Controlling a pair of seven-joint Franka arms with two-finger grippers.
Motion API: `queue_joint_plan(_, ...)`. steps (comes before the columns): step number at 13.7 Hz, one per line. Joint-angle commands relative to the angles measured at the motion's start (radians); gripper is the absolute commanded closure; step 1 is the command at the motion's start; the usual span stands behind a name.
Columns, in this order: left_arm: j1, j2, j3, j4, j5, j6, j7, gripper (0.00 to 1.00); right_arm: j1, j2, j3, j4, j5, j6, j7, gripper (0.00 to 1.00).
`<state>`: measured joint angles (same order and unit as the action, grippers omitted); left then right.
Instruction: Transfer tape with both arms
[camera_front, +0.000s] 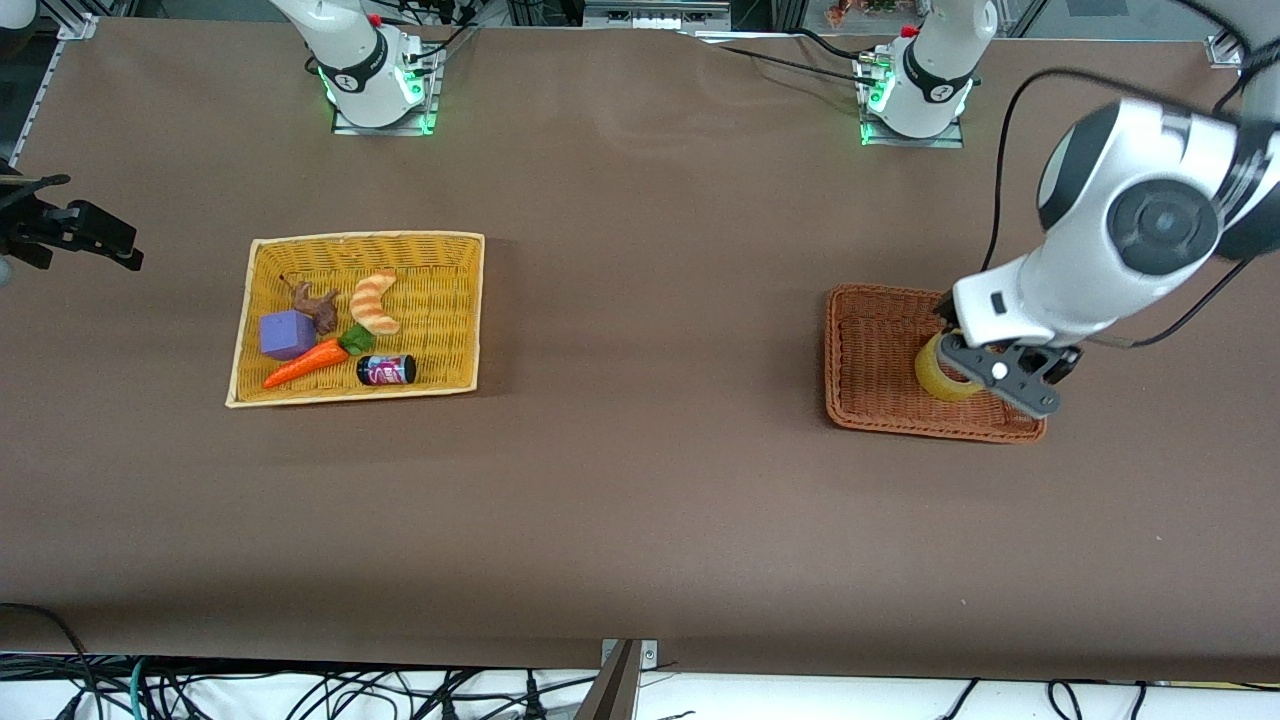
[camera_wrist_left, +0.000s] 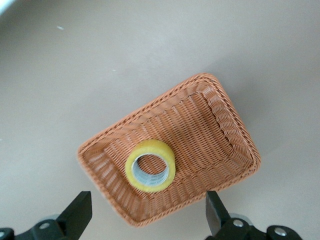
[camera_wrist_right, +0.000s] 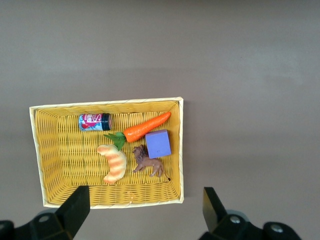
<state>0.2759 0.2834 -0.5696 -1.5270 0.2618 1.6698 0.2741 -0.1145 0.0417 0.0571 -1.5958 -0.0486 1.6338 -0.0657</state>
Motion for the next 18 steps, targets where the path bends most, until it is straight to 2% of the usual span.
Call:
queue_joint_plan(1, 0.017, -0.064, 0.040, 0.065, -0.158, -0.056, -0.047, 0.00, 0.003, 0.006, -0.003, 0.020, 0.015, -0.012, -0.019, 0.00)
queue_joint_plan(2, 0.006, -0.148, 0.121, 0.006, -0.258, -0.050, -0.111, 0.00, 0.001, 0.006, -0.003, 0.020, 0.015, -0.012, -0.019, 0.00)
queue_joint_plan(3, -0.026, -0.220, 0.205, -0.051, -0.291, -0.038, -0.186, 0.00, 0.003, 0.006, -0.003, 0.020, 0.016, -0.012, -0.019, 0.00)
queue_joint_plan(5, -0.235, -0.265, 0.441, -0.097, -0.285, -0.038, -0.237, 0.00, 0.001, 0.006, -0.003, 0.020, 0.016, -0.012, -0.017, 0.00)
queue_joint_plan(6, -0.283, -0.273, 0.502, -0.101, -0.285, -0.035, -0.240, 0.00, 0.001, 0.006, -0.003, 0.020, 0.016, -0.012, -0.017, 0.00)
queue_joint_plan(12, -0.293, -0.303, 0.534, -0.122, -0.286, -0.035, -0.247, 0.00, 0.001, 0.006, -0.005, 0.020, 0.016, -0.012, -0.017, 0.00)
queue_joint_plan(18, -0.293, -0.290, 0.534, -0.087, -0.285, -0.051, -0.248, 0.00, -0.002, 0.006, -0.005, 0.020, 0.018, -0.012, -0.016, 0.00)
